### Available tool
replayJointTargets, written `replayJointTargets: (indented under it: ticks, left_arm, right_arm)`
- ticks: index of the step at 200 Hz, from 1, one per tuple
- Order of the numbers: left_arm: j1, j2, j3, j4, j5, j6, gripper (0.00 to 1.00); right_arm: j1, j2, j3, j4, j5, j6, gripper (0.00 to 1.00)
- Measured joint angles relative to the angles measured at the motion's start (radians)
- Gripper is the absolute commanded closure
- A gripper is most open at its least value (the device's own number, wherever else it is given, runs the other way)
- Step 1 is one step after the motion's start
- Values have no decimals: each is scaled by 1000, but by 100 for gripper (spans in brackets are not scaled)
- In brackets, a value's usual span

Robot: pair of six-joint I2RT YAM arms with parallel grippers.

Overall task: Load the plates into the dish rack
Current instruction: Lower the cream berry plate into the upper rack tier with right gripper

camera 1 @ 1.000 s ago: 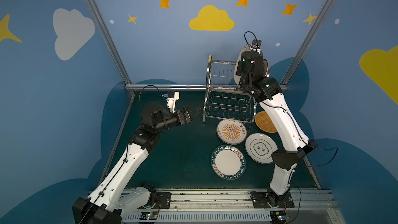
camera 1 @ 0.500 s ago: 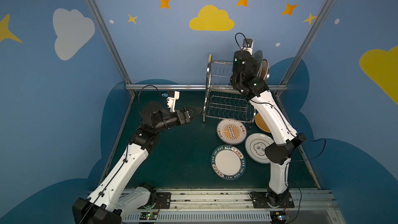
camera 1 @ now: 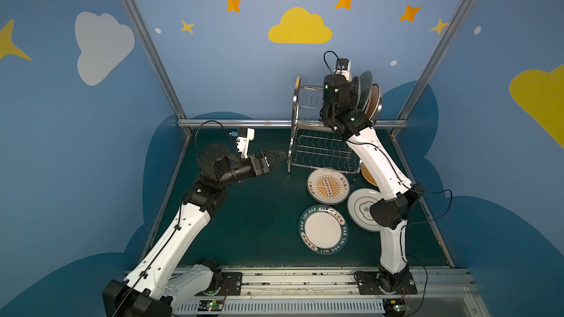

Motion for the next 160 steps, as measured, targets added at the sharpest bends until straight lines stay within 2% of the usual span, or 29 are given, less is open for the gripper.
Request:
replayJointTargets:
  ticks: [160]
  left_arm:
    - [5, 0, 0, 1, 4, -3, 0]
  right_arm:
    - [-11, 49, 10, -16, -3, -13, 100]
